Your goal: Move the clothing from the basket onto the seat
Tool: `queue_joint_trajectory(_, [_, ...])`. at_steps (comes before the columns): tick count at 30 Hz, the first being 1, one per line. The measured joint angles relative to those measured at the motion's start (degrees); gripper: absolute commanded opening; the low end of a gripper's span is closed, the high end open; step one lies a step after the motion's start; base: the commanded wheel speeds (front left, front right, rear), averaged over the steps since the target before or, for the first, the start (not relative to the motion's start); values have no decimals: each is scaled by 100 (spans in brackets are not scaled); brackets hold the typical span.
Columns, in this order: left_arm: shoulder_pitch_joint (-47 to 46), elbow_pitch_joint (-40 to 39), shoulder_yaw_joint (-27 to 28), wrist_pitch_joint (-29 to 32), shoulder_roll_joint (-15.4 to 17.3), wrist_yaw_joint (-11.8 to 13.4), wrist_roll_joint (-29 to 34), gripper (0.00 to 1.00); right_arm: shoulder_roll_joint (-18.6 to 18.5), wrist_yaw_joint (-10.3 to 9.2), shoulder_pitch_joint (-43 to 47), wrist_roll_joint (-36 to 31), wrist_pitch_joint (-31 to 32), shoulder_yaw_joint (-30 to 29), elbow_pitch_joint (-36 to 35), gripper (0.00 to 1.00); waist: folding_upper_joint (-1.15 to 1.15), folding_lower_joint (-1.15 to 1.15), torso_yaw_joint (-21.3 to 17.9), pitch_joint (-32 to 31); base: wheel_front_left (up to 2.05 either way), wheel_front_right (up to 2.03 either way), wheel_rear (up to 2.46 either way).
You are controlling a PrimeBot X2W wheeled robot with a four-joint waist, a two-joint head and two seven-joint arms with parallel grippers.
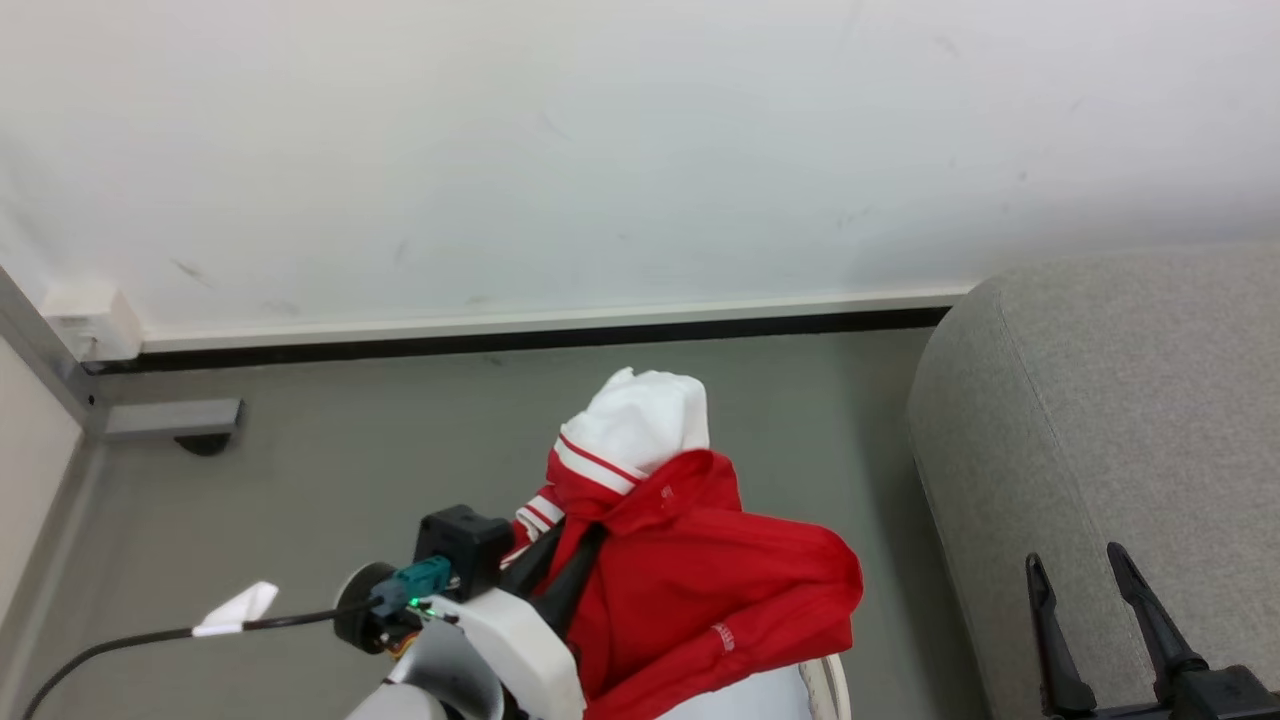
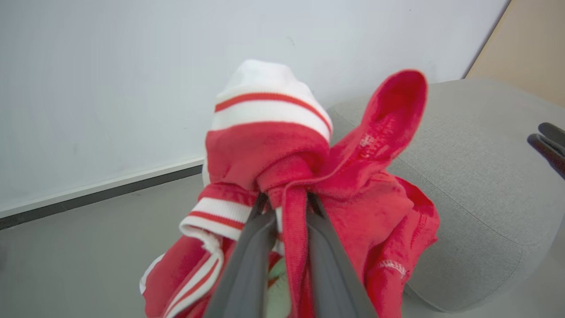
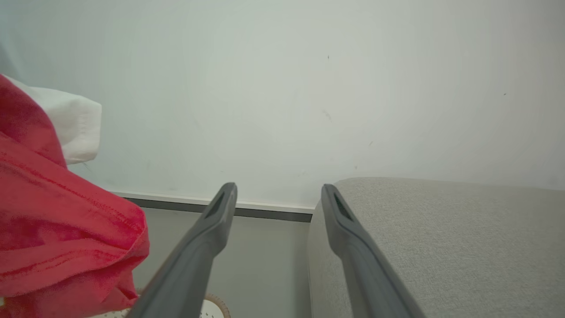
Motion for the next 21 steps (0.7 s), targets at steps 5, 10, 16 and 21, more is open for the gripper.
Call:
queue_joint_trajectory(5, [164, -642, 162, 236, 227, 205, -42, 0, 0, 0, 23, 5, 0, 18, 32, 100, 0, 1, -5, -110, 0, 0, 0])
queue_joint_trajectory(10, [246, -1015, 208, 383, 355, 302, -57, 0, 0, 0, 25, 52, 0, 123, 40, 100, 0, 1, -39, -134, 0, 0, 0])
queue_joint_trajectory(16, [277, -1168, 225, 433, 437, 341, -71, 0, -64, 0, -13, 235, 0, 581, 76, 100, 0, 2, -75, -159, 0, 0, 0])
queue_joint_trajectory(21, [281, -1200, 202, 477, 479, 352, -71, 0, -725, 0, -411, 886, 0, 1580, 47, 100, 0, 2, -145, -189, 0, 0, 0])
